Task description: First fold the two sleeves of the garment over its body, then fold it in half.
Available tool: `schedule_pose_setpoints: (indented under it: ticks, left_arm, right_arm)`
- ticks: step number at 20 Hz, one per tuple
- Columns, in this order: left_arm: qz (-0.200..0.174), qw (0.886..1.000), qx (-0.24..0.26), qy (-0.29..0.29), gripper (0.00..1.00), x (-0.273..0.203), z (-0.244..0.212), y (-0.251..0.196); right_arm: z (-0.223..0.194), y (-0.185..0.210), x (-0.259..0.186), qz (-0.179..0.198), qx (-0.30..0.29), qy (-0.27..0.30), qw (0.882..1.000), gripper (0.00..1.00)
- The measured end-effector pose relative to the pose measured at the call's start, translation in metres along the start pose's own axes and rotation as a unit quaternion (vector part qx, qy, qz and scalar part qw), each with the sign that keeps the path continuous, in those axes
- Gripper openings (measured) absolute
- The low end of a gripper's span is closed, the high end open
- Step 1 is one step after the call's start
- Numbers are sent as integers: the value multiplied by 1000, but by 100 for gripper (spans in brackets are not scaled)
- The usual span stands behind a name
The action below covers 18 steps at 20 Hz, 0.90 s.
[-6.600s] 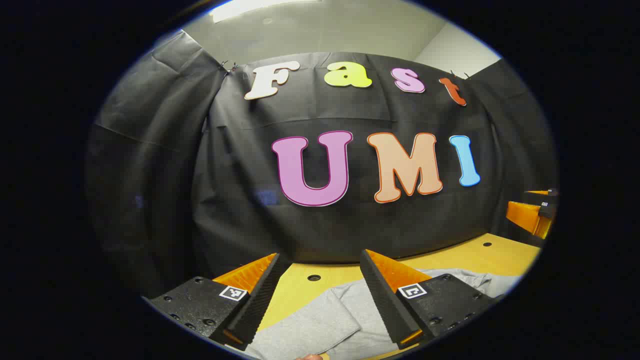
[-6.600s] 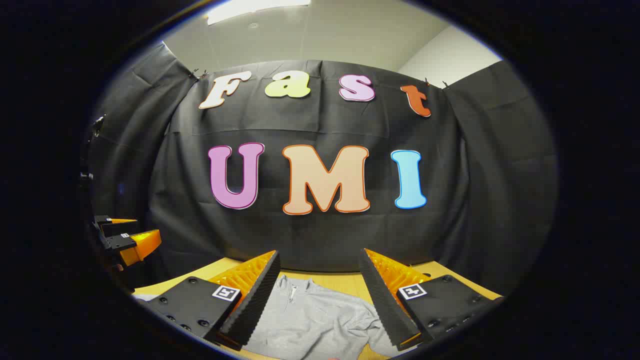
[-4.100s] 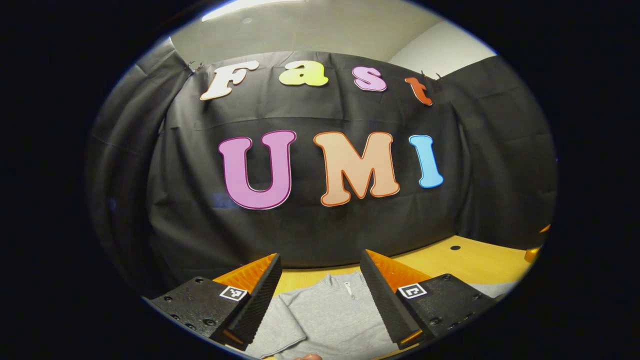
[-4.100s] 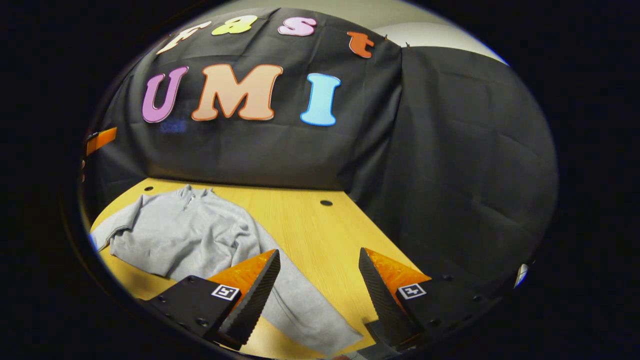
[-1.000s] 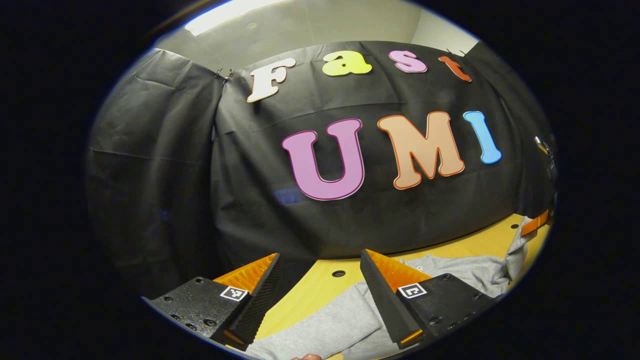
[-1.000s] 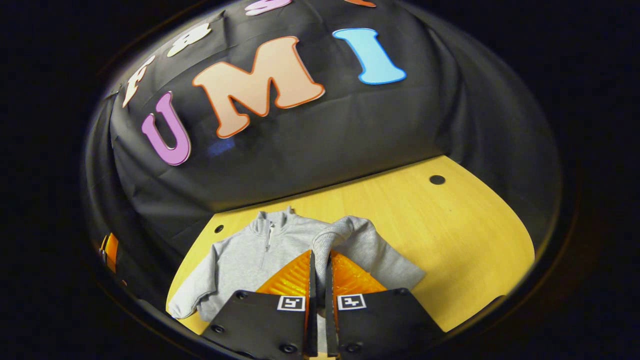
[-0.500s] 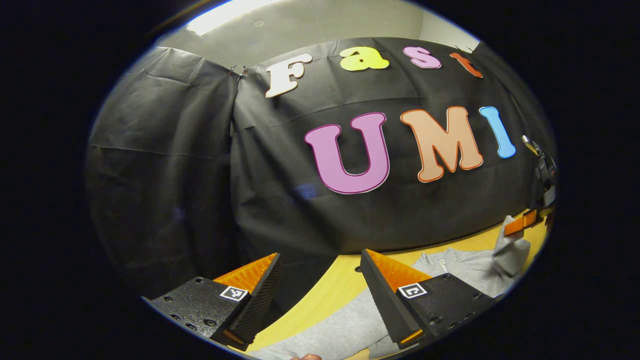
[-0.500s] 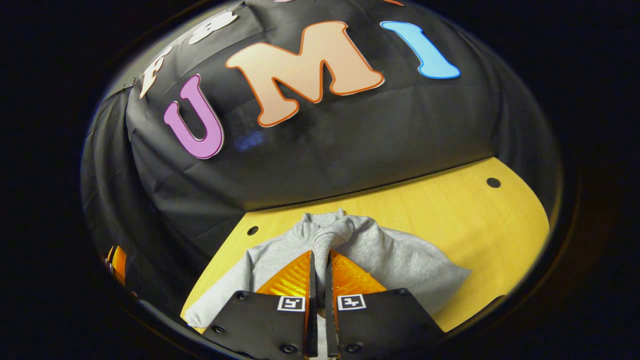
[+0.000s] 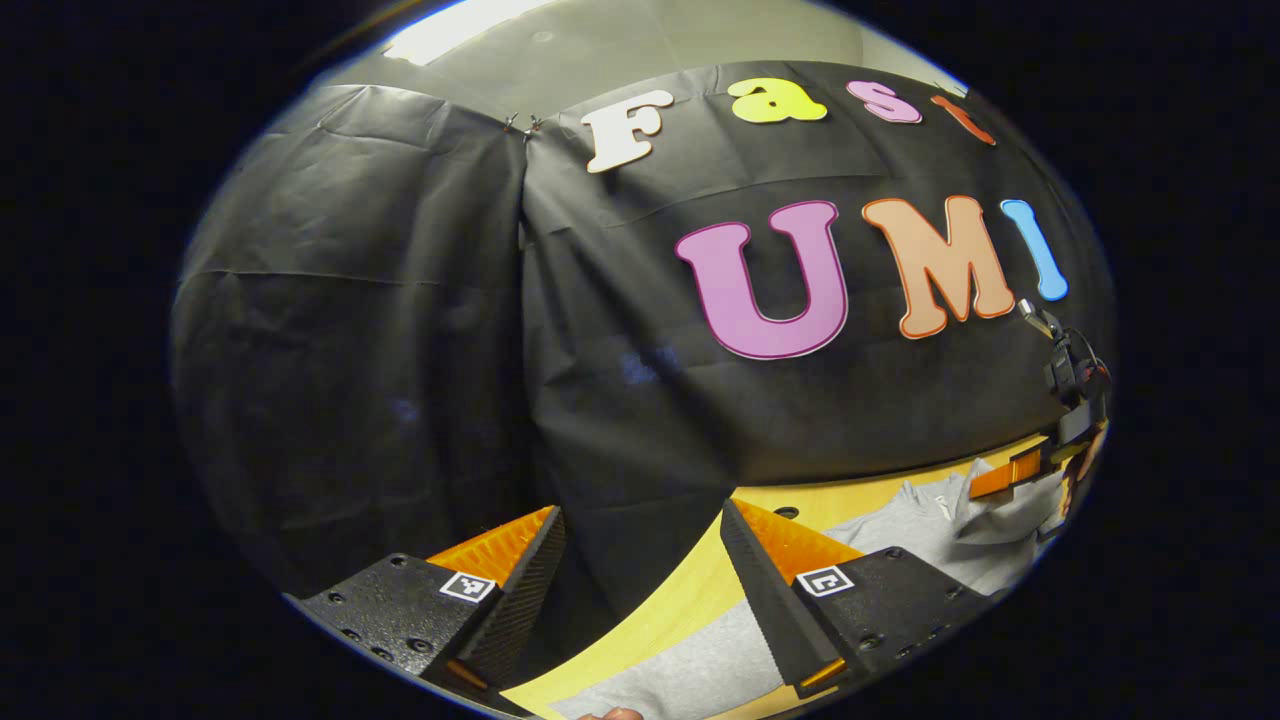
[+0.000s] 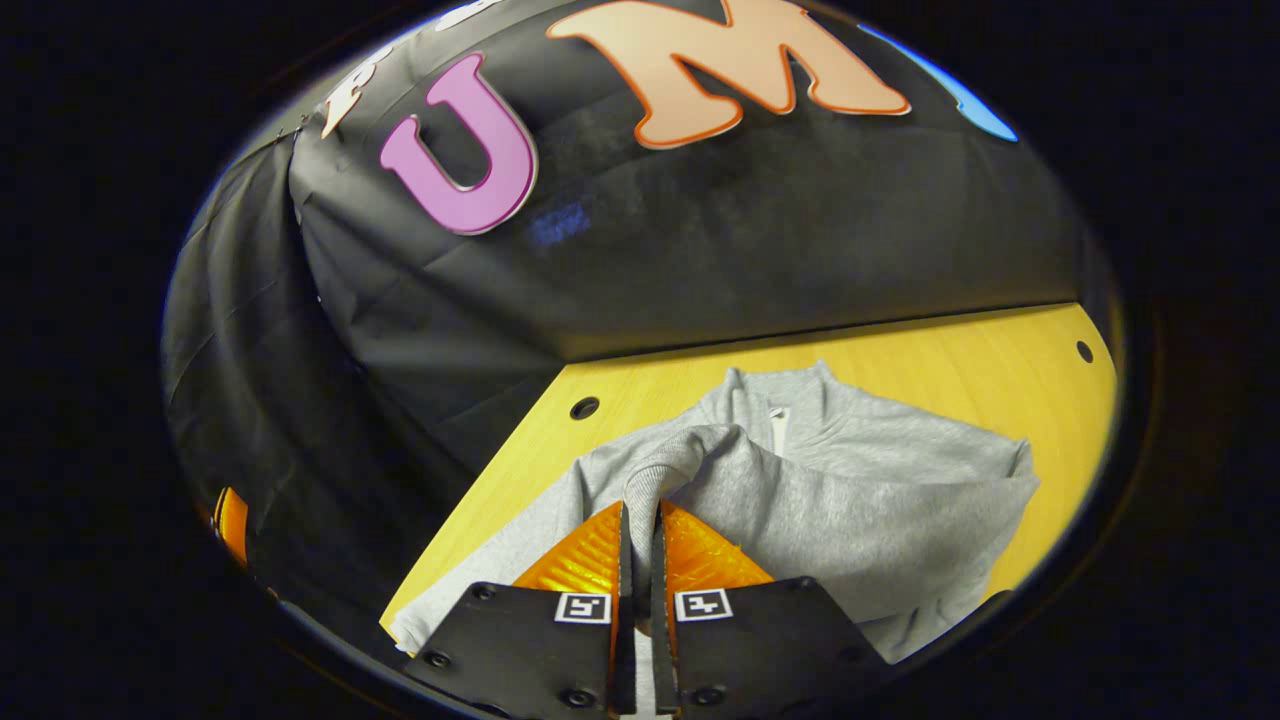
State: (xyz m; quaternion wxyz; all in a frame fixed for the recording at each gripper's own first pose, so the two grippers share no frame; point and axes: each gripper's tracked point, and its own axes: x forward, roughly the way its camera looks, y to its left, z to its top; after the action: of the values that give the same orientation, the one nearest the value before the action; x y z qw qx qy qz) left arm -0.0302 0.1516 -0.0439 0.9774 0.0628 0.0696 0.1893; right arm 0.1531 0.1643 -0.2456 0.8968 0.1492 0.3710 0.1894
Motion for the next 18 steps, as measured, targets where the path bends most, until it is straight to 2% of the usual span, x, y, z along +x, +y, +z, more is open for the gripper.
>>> schedule_pose_setpoints:
  ticks: [5, 8, 10, 12, 13, 14, 15, 17, 18]
  left_arm:
    - [41, 999, -4, 24, 93, -11, -23, 36]
    - [59, 997, -2, 45, 93, -20, -44, 52]
    - [66, 996, -1, 60, 97, -24, -57, 59]
    - [66, 995, -5, 73, 93, -25, -70, 57]
    - [66, 995, -7, 81, 93, -25, -77, 58]
    - [64, 994, -11, 90, 93, -24, -85, 57]
    - [60, 993, -16, 99, 93, -27, -96, 51]
    - [51, 991, -33, 120, 93, -28, -116, 43]
    - [48, 989, -40, 135, 98, -28, -128, 39]
  right_arm:
    - [-39, 22, 41, 3, -18, 51, 999, 9]
    - [-58, 21, 52, -7, -15, 79, 997, 9]
    - [-67, 34, 55, 16, 8, 99, 995, 7]
    - [-67, 56, 52, 49, 25, 98, 994, 43]
    - [-67, 57, 50, 54, 21, 92, 994, 60]
    - [-64, 56, 52, 53, 12, 83, 995, 72]
    - [-63, 57, 51, 55, 4, 77, 995, 96]
    - [-60, 57, 45, 55, -3, 71, 996, 98]
    - [-57, 55, 42, 54, -3, 66, 996, 98]
